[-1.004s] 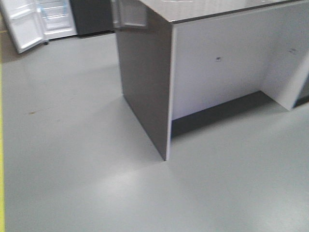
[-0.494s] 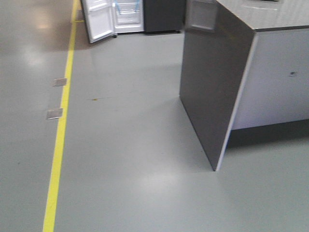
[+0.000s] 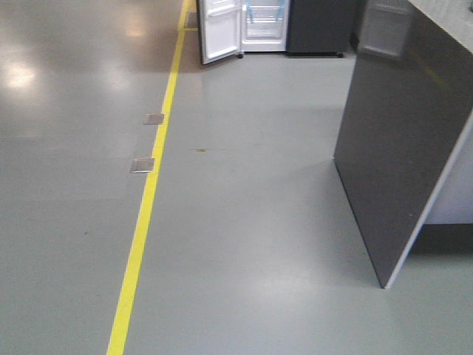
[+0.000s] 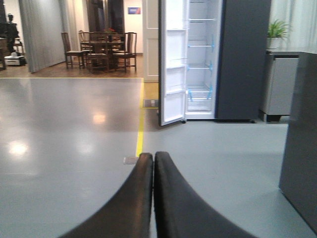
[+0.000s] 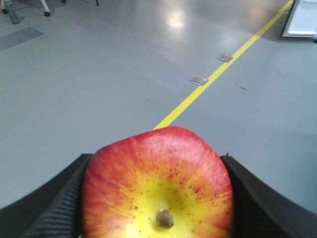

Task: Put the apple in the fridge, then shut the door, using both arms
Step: 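Drive toward the open refrigerator holding the apple in the right gripper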

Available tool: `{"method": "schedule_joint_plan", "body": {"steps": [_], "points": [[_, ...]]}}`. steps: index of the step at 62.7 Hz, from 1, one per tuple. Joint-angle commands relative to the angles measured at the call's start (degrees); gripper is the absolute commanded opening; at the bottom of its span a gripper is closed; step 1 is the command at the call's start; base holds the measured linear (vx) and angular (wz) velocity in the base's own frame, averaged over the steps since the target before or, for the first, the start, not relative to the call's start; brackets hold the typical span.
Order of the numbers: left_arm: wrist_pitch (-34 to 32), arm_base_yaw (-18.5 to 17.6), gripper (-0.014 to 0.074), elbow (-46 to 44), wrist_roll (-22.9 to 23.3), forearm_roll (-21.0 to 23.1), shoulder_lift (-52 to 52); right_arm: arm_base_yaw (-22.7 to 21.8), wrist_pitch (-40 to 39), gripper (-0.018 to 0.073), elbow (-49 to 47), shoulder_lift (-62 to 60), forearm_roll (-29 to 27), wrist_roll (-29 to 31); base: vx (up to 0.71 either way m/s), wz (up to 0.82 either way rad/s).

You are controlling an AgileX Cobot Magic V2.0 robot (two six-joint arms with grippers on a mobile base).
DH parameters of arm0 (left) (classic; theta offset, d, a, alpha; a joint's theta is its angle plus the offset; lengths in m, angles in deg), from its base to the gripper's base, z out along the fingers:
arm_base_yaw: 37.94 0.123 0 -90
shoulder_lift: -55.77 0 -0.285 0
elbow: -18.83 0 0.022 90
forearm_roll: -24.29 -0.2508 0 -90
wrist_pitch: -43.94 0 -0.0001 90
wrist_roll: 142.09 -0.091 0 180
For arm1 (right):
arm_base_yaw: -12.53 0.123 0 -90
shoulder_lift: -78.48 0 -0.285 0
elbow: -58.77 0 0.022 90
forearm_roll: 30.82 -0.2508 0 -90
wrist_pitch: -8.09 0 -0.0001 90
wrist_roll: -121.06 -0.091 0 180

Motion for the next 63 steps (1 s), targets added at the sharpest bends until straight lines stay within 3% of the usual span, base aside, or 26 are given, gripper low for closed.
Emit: {"method": "schedule_joint_plan", "body": {"steps": [1, 63], "points": [[-4.25, 0.24, -0.0006, 1.22, 0.19, 0.16, -0.91, 0.03, -3.91, 0.0356, -1.57, 1.0, -1.22, 0.34, 0.09, 0.29], [-4.25, 0.06, -0.0006, 1.22, 0.19, 0.16, -0.94, 0.03, -3.91, 0.0356, -1.57, 1.0, -1.22, 0.34, 0.12, 0.09]]}}
